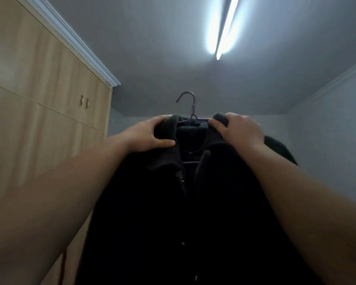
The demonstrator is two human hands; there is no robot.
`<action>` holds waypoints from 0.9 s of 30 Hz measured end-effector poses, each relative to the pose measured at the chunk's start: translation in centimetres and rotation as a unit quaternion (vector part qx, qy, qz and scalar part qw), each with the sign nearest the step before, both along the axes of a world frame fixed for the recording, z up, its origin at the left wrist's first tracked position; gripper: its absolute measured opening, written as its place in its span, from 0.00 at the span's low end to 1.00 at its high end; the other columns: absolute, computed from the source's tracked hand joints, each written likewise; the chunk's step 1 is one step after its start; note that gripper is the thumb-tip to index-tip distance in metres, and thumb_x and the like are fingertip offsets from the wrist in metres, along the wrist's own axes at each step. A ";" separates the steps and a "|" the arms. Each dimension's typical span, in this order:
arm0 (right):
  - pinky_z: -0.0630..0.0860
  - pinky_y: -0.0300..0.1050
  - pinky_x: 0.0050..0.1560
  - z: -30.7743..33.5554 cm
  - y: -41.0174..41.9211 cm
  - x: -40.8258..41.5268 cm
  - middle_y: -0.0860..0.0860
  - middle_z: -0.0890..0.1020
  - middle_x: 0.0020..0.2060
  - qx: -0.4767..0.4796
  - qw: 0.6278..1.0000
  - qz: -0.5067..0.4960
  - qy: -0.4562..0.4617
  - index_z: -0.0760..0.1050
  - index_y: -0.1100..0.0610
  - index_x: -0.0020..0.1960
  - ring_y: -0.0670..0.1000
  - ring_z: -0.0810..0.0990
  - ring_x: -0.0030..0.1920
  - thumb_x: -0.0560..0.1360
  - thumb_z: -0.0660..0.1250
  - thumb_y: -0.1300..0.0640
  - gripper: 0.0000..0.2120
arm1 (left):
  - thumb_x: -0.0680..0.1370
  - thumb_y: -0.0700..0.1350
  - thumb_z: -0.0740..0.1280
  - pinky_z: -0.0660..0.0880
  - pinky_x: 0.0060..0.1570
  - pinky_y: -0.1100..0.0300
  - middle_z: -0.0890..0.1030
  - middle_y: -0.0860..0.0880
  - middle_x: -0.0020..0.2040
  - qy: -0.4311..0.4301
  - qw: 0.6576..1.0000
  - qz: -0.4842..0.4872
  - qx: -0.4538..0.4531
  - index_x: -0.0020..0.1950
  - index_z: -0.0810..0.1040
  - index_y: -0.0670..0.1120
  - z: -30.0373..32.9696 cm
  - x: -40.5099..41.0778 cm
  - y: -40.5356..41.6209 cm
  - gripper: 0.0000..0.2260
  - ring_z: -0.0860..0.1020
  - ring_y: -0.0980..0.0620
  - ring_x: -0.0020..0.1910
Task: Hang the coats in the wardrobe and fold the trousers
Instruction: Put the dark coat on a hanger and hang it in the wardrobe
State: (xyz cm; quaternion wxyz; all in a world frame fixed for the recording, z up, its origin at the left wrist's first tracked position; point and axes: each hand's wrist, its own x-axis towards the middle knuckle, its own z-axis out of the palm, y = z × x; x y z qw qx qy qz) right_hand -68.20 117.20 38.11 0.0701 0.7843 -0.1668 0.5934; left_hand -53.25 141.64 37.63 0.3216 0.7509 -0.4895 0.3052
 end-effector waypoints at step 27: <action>0.80 0.54 0.50 -19.1 0.2 -0.1 0.48 0.83 0.48 0.136 0.960 0.173 0.174 0.72 0.41 0.57 0.56 0.81 0.51 0.64 0.68 0.27 0.28 | 0.72 0.59 0.73 0.76 0.53 0.50 0.82 0.50 0.54 0.053 0.988 0.142 0.024 0.62 0.71 0.60 -17.7 -0.8 2.7 0.21 0.79 0.46 0.53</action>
